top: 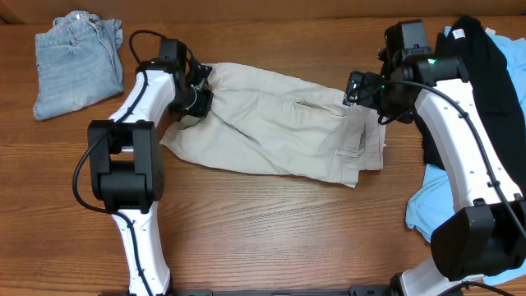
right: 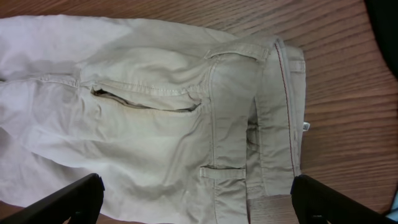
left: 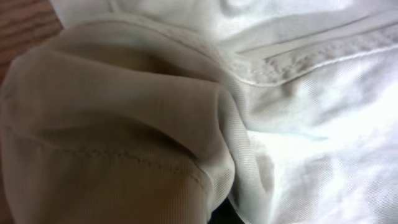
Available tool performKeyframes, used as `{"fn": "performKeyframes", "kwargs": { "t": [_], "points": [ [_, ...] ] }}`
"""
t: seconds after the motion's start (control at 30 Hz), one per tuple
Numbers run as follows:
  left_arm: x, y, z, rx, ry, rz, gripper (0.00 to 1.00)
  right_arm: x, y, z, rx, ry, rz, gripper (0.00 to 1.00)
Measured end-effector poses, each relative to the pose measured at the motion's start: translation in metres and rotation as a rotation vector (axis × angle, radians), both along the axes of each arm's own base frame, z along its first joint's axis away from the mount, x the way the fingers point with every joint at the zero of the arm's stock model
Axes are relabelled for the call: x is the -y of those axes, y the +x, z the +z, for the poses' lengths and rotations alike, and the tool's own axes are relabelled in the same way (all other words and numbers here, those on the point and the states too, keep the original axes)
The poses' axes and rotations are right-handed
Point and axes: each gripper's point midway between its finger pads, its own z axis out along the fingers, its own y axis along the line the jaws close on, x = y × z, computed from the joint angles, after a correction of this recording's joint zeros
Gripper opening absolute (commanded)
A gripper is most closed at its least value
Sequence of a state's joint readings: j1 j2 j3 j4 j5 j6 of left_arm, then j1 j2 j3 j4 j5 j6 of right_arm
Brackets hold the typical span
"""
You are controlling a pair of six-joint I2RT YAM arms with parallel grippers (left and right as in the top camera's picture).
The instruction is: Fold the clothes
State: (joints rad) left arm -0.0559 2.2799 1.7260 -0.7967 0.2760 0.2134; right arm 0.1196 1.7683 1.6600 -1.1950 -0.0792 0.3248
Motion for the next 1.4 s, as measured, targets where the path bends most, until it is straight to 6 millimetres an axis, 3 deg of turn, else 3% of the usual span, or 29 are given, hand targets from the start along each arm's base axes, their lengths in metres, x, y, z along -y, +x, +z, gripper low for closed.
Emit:
{"fn": "performKeyframes", "kwargs": {
  "t": [0.07,0.13,0.17,0.2,0.37,0.53,0.7,1.03,1.17,1.4],
  "points": [
    [0.001,0.0,0.0,-0.014,-0.014,0.043,0.04,0.0,0.0,0.0,0.0,0.003,-0.004,1.0],
    [0.0,-0.002,0.001,-0.04,-0.027,0.086,0.04,-0.001,0.0,0.0,-0.001,0.007,-0.005,0.91],
    [-0.001,-0.005,0.001,-0.065,-0.033,0.11,0.04,-0.002,0.0,0.0,-0.002,0.014,-0.005,0.82],
    [-0.003,-0.009,0.001,-0.098,-0.037,0.137,0.04,-0.003,0.001,0.001,0.001,0.018,-0.005,0.61],
    [-0.021,-0.028,0.018,-0.24,-0.037,0.237,0.04,-0.014,0.008,0.002,0.029,0.045,0.011,0.04],
    [-0.038,-0.027,0.062,-0.266,-0.045,0.29,0.04,-0.031,0.019,-0.013,0.049,0.058,0.05,0.04],
    [-0.04,-0.034,0.104,-0.243,-0.03,0.288,0.04,-0.042,0.028,-0.043,0.038,0.058,0.069,0.04],
    [-0.04,-0.05,0.157,-0.158,0.025,0.264,0.04,-0.046,0.052,-0.124,-0.025,0.054,0.047,0.04],
    [-0.038,-0.054,0.178,-0.105,0.026,0.238,0.04,-0.044,0.05,-0.161,-0.096,0.048,0.038,0.04],
    [-0.012,-0.047,0.208,0.03,0.018,0.166,0.04,-0.044,0.05,-0.162,-0.102,0.066,0.036,0.04]
  ]
}}
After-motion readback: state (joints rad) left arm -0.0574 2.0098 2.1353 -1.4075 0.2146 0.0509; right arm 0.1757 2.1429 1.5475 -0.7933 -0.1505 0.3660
